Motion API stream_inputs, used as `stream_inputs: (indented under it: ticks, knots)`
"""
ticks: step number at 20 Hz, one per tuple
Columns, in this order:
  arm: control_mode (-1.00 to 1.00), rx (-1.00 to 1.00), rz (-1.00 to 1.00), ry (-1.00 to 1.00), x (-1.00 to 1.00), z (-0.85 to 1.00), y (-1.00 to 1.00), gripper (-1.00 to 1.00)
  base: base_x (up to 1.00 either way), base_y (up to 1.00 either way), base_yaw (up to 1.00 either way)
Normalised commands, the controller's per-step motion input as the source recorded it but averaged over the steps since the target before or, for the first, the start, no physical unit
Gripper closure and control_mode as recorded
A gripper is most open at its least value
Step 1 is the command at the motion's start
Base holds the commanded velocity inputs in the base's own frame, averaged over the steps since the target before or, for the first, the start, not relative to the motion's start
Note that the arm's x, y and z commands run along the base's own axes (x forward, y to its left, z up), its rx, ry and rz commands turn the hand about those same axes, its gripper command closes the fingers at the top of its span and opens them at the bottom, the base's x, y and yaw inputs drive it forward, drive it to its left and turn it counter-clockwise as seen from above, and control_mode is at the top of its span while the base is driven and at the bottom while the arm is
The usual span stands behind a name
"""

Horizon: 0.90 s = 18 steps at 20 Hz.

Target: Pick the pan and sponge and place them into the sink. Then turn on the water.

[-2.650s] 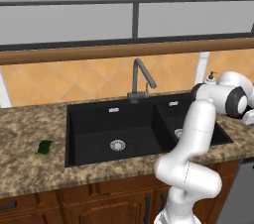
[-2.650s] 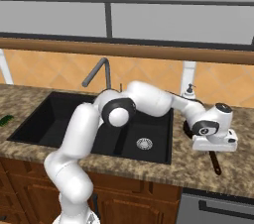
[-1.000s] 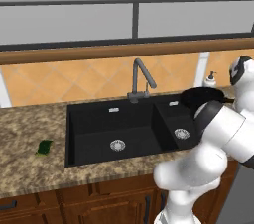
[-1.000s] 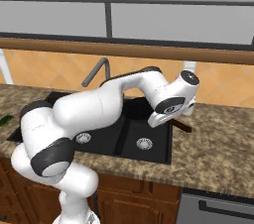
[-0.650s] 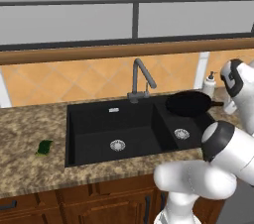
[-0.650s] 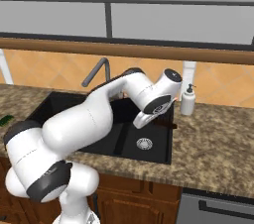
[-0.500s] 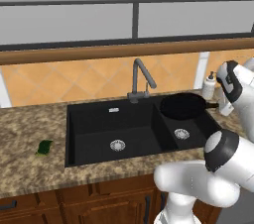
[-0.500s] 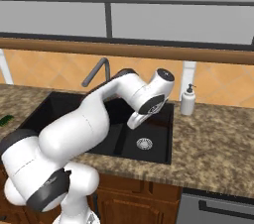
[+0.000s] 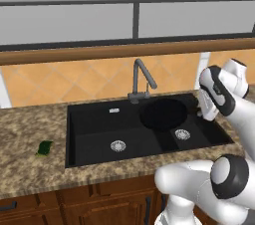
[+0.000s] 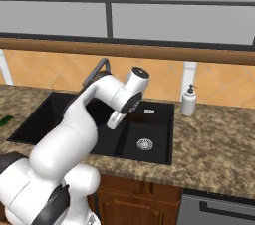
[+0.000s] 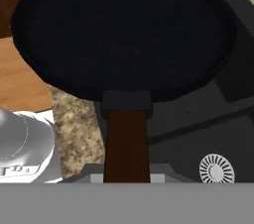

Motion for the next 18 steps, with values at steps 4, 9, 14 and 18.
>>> stream_inputs:
  ticks: [4,9,14,18]
  knots:
    - [-1.0,0.0,0.14,0.0,0.0,0.0,0.82,1.0,0.0,0.0,0.0]
    - [-1.0,0.0,0.07,0.0,0.0,0.0,0.91,1.0,0.0,0.0,0.0]
    - [-1.0,-0.01,-0.02,0.0,0.0,0.0,0.96,1.0,0.0,0.0,0.0]
    - [-1.0,-0.1,-0.32,0.0,0.05,-0.01,1.0,1.0,0.0,0.0,0.0]
